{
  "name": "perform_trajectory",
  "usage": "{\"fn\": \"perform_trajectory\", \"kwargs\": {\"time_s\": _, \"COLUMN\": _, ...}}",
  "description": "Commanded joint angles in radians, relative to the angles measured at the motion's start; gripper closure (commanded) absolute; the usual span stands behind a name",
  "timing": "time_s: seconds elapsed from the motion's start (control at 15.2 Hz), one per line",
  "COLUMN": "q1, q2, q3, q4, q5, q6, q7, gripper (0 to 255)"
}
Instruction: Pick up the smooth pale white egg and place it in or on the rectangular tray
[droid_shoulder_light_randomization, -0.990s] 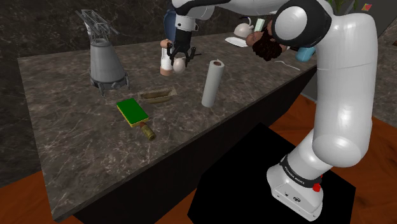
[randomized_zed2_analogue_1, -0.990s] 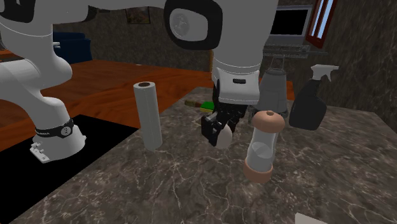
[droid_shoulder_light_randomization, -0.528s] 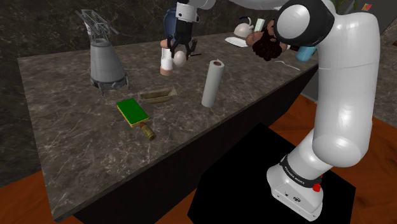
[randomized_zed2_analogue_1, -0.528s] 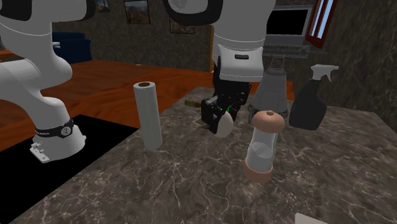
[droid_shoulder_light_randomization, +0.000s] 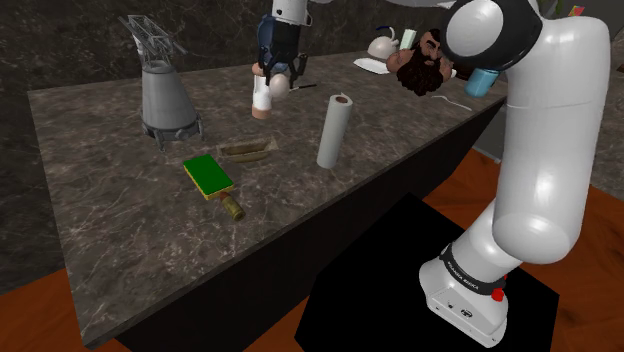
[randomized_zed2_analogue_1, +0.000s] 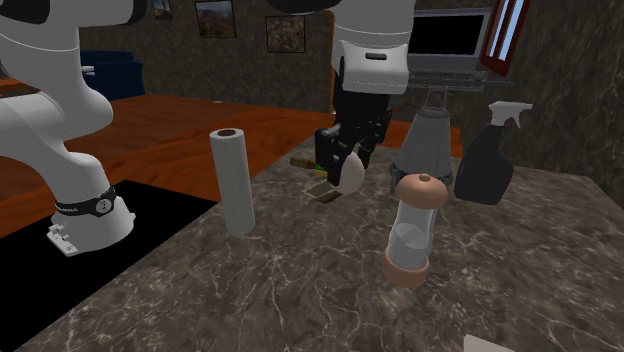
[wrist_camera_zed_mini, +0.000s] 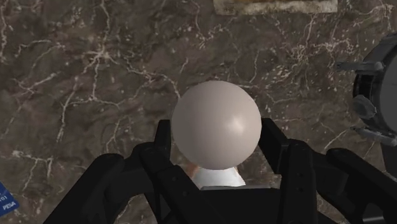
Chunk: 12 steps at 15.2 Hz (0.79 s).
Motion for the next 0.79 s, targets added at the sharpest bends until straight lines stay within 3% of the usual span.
{"fn": "perform_trajectory", "kwargs": {"time_s": 0.0, "q1": 0.028, "q2": -0.039, "q3": 0.009, "q4": -0.06, "q5": 0.001, "q6": 0.028, "q7": 0.032, "gripper": 255}}
{"fn": "perform_trajectory", "kwargs": {"time_s": 0.73, "q1": 0.179, "q2": -0.179, "q3": 0.077, "q4": -0.266, "q5": 0.002, "q6": 0.135, "q7": 0.233, "gripper": 255}}
